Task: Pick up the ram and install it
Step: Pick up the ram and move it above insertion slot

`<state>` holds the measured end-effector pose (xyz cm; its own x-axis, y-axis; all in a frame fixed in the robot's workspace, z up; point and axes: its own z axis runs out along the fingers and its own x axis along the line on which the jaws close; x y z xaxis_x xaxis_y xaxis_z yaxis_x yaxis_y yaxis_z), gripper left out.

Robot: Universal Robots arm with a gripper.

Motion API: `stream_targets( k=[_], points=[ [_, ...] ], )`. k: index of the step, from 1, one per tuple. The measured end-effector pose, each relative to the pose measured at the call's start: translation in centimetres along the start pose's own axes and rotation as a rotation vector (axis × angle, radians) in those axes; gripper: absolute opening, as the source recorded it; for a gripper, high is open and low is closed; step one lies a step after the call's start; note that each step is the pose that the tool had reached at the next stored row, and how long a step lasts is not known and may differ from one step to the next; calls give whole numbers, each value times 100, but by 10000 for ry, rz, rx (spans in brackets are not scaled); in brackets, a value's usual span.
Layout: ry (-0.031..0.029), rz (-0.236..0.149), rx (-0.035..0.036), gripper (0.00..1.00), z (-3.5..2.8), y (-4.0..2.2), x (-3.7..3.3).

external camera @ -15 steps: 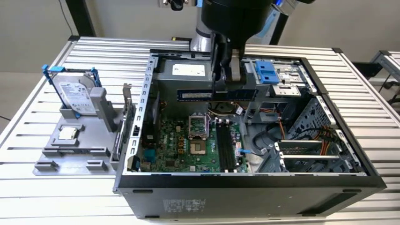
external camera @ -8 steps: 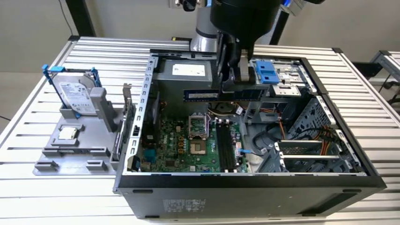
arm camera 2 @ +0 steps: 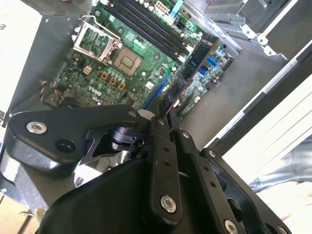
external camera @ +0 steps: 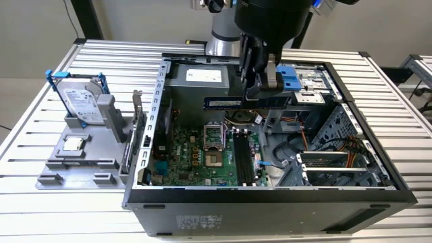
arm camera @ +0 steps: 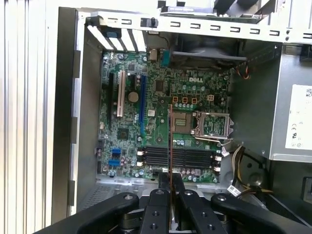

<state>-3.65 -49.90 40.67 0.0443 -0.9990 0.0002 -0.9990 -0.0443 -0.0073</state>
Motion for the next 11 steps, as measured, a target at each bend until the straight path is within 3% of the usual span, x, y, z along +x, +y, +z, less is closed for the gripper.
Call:
stream_targets(
  k=[5, 11],
  points=[
    [-1, -12, 0, 0, 1, -46, -7],
    [-1, -22, 0, 0, 1, -147, -15]
  ],
)
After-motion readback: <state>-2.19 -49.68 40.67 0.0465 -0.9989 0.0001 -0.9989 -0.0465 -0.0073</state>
